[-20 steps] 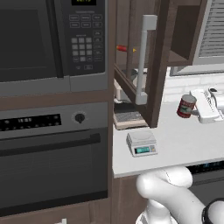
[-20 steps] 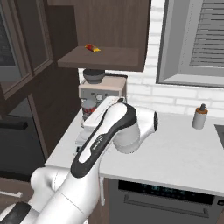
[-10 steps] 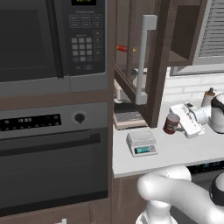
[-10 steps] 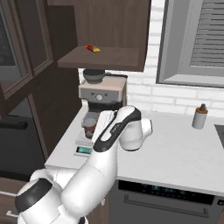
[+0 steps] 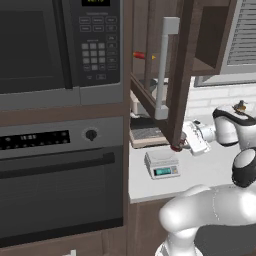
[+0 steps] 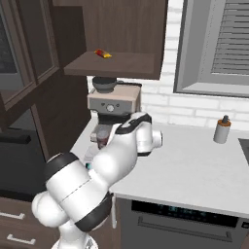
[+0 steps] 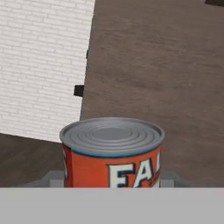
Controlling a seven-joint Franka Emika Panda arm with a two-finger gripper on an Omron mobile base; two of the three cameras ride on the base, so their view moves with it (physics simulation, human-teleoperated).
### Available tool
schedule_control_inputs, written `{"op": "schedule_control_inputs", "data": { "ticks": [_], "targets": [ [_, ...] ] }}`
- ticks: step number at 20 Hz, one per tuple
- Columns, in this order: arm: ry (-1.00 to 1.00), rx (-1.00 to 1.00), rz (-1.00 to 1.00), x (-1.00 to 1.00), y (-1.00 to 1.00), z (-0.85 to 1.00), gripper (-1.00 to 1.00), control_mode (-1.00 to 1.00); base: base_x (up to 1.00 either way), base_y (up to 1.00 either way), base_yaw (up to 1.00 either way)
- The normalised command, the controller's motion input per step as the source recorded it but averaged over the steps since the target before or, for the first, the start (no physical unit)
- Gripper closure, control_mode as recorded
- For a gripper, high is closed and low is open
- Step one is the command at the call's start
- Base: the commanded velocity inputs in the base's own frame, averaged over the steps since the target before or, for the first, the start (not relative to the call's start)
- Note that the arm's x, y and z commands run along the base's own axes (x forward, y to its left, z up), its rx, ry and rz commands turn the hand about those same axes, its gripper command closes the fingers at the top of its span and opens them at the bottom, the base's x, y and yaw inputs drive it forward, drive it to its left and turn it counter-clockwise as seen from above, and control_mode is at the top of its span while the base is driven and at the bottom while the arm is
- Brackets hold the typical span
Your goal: Pick the canned food and place it on the digital scale for weighing, and close the cabinet.
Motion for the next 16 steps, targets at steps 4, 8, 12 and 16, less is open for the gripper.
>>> {"op": "schedule_control_inputs", "data": {
  "ticks": [4, 8, 12, 16],
  "targets": [
    [0.06, -0.01, -0.12, 0.33, 0.32, -0.34, 1.00, -1.00, 0.00, 0.00, 0.00],
    [0.01, 0.00, -0.08, 0.00, 0.22, -0.38, 1.00, -1.00, 0.00, 0.00, 0.00],
    [0.02, 0.00, -0.08, 0.13, 0.21, -0.27, 1.00, -1.00, 0.00, 0.00, 0.00],
    [0.03, 0.00, -0.06, 0.21, 0.18, -0.14, 1.00, -1.00, 0.00, 0.00, 0.00]
  ]
}}
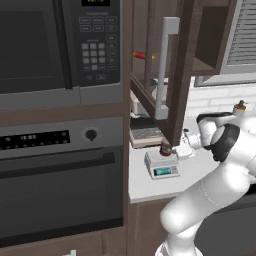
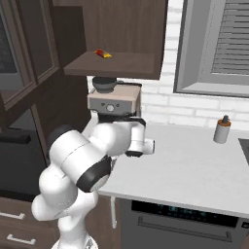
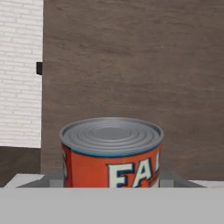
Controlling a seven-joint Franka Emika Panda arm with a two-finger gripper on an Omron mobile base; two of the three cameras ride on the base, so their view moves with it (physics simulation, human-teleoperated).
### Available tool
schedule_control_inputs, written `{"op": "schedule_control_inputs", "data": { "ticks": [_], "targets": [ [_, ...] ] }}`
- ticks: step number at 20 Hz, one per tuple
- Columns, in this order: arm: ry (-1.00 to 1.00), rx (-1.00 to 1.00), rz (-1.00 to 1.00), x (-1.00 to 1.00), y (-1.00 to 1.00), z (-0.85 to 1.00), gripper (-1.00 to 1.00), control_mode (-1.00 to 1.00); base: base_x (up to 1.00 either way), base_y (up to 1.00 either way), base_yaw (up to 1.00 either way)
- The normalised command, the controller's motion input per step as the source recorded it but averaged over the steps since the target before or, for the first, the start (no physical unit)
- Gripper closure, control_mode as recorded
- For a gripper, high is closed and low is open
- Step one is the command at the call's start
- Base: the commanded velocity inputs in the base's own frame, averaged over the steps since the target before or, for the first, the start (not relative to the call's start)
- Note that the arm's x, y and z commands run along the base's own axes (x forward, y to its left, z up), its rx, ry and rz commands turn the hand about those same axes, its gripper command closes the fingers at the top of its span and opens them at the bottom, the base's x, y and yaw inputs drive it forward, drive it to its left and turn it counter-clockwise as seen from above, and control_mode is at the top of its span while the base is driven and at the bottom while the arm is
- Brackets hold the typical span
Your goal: Pick the canned food and place it on the digital scale for weighing, and close the cabinet.
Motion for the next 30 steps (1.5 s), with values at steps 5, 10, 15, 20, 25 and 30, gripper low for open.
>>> {"op": "schedule_control_inputs", "data": {
  "ticks": [5, 10, 15, 20, 25, 30],
  "targets": [
    [0.03, 0.00, -0.03, 0.17, 0.09, -0.22, 1.00, -1.00, 0.00, 0.00, 0.00],
    [0.01, 0.00, 0.00, 0.18, 0.01, -0.32, 1.00, -1.00, 0.00, 0.00, 0.00],
    [0.00, 0.00, 0.00, 0.12, 0.00, -0.29, 1.00, -1.00, 0.00, 0.00, 0.00],
    [0.02, 0.00, 0.00, 0.00, 0.00, -0.07, -1.00, -1.00, 0.00, 0.00, 0.00],
    [0.00, 0.00, 0.00, -0.04, 0.00, 0.00, -1.00, -1.00, 0.00, 0.00, 0.00],
    [0.01, 0.00, 0.00, -0.26, 0.00, 0.00, -1.00, -1.00, 0.00, 0.00, 0.00]
  ]
}}
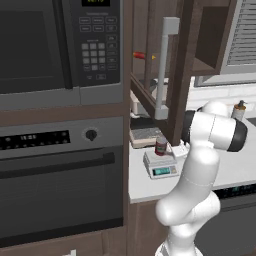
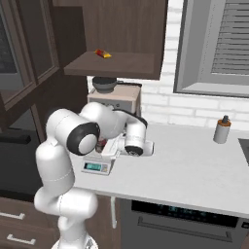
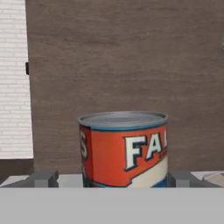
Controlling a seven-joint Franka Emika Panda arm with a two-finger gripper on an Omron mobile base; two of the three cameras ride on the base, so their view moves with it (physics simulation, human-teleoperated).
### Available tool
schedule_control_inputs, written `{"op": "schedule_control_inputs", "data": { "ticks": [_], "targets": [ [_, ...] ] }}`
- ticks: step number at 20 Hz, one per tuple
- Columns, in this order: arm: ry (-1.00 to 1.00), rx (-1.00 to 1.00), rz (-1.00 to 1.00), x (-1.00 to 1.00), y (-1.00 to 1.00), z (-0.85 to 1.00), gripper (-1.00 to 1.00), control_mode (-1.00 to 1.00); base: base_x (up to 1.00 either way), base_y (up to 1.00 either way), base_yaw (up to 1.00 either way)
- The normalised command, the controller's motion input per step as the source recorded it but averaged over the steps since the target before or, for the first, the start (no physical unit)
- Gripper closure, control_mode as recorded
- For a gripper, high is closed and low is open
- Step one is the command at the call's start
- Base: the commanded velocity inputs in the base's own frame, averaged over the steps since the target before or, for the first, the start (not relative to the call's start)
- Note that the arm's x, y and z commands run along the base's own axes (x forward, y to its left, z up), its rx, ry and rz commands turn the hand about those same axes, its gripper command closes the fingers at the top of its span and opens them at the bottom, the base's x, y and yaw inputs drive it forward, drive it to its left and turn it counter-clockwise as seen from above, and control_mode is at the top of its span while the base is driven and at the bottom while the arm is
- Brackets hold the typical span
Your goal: Pick the canned food and place it on the digital scale for weighing, and close the cabinet.
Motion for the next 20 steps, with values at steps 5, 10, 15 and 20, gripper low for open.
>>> {"op": "schedule_control_inputs", "data": {
  "ticks": [5, 10, 15, 20],
  "targets": [
    [0.04, 0.00, -0.02, -0.21, -0.23, 0.00, -1.00, -1.00, 0.00, 0.00, 0.00],
    [0.00, 0.00, -0.04, 0.00, -0.28, 0.00, -1.00, -1.00, 0.00, 0.00, 0.00],
    [-0.16, 0.01, -0.01, -0.39, -0.34, 0.26, -1.00, -1.00, 0.00, 0.00, 0.00],
    [-0.52, 0.00, 0.00, -0.98, -0.01, 0.78, -1.00, -1.00, 0.00, 0.00, 0.00]
  ]
}}
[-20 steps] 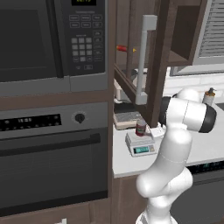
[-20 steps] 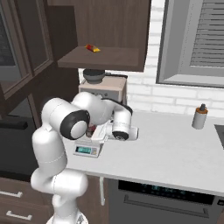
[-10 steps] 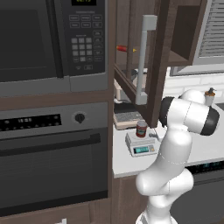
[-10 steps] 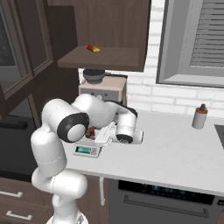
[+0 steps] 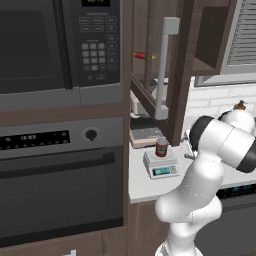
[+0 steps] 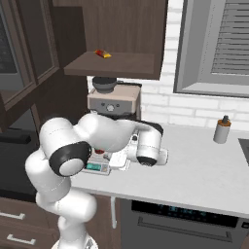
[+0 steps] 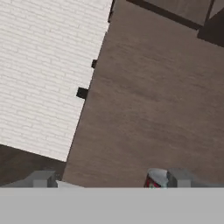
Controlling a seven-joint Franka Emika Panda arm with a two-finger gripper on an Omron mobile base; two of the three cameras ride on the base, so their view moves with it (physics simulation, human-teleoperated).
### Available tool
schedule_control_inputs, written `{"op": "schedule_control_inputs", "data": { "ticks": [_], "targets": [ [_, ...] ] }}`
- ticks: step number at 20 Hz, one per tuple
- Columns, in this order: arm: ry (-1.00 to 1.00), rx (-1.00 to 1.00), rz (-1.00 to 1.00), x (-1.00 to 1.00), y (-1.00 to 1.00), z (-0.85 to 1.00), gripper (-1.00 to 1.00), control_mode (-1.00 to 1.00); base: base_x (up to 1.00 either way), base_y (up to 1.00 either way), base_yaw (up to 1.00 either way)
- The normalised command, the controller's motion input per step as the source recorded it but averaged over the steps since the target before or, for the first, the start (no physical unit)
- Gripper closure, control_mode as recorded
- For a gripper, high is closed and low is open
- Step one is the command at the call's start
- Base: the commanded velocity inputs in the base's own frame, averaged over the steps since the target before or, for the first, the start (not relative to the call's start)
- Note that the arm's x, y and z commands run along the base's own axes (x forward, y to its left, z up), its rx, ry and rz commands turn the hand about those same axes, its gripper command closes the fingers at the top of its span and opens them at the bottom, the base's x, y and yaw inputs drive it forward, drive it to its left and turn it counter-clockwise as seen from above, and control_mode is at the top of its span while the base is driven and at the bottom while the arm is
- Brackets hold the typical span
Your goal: Pick the canned food and place it on the digital scale for weighing, and close the cabinet.
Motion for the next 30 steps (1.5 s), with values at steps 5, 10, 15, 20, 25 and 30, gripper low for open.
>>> {"op": "schedule_control_inputs", "data": {
  "ticks": [5, 10, 15, 20, 25, 30],
  "targets": [
    [-0.42, 0.00, 0.00, -0.92, 0.00, 0.98, -1.00, -1.00, 0.00, 0.00, 0.00],
    [-0.29, 0.00, 0.00, -0.87, 0.00, 1.00, -1.00, -1.00, 0.00, 0.00, 0.00],
    [-0.19, 0.00, -0.02, -0.96, 0.11, 0.98, -1.00, -1.00, 0.00, 0.00, 0.00],
    [-0.09, 0.02, -0.03, -1.00, 0.34, 0.95, -1.00, -1.00, 0.00, 0.00, 0.00],
    [-0.08, 0.03, -0.02, -1.00, 0.35, 0.85, -1.00, -1.00, 0.00, 0.00, 0.00],
    [-0.15, 0.05, -0.05, -0.96, 0.60, 0.52, -1.00, -1.00, 0.00, 0.00, 0.00]
  ]
}}
